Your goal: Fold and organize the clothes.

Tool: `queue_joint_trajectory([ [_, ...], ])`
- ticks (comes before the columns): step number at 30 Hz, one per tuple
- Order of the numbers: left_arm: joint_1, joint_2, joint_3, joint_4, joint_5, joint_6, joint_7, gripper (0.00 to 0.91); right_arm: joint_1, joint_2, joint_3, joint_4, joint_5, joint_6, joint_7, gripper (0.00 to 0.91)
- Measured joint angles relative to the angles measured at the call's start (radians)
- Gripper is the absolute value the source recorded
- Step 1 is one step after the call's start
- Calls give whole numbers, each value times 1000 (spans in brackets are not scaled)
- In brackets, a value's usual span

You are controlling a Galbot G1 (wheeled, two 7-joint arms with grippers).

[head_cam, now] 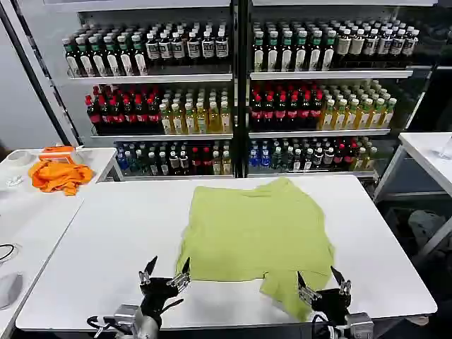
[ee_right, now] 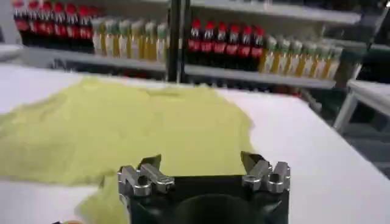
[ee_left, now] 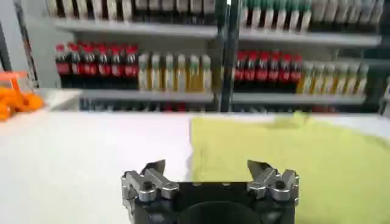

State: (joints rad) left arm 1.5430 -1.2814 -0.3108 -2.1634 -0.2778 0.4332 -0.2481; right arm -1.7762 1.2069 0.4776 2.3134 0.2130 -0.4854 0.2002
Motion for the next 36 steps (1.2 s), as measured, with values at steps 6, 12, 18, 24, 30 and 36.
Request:
queue_joint_trajectory([
  [6, -48, 2, 29, 54, -10, 45, -7, 504, -38, 9, -17, -8, -11, -17, 9, 907],
  [12, -70, 1, 52, 95, -11, 58, -4, 20, -48, 24, -46, -27, -17, -23, 20, 0],
  [18, -80, 5, 59, 122, -15, 71, -3, 20, -62, 31, -74, -39, -9, -14, 35, 0],
  [24, -77, 11, 56, 129, -21, 79, -4, 10, -77, 38, -98, -43, 6, -13, 43, 0],
  [30, -65, 10, 54, 125, -26, 79, 11, 10, -91, 36, -104, -38, 19, -8, 43, 0],
  [36, -49, 12, 49, 107, -42, 77, 34, 10, -108, 31, -100, -28, 27, 3, 38, 0],
])
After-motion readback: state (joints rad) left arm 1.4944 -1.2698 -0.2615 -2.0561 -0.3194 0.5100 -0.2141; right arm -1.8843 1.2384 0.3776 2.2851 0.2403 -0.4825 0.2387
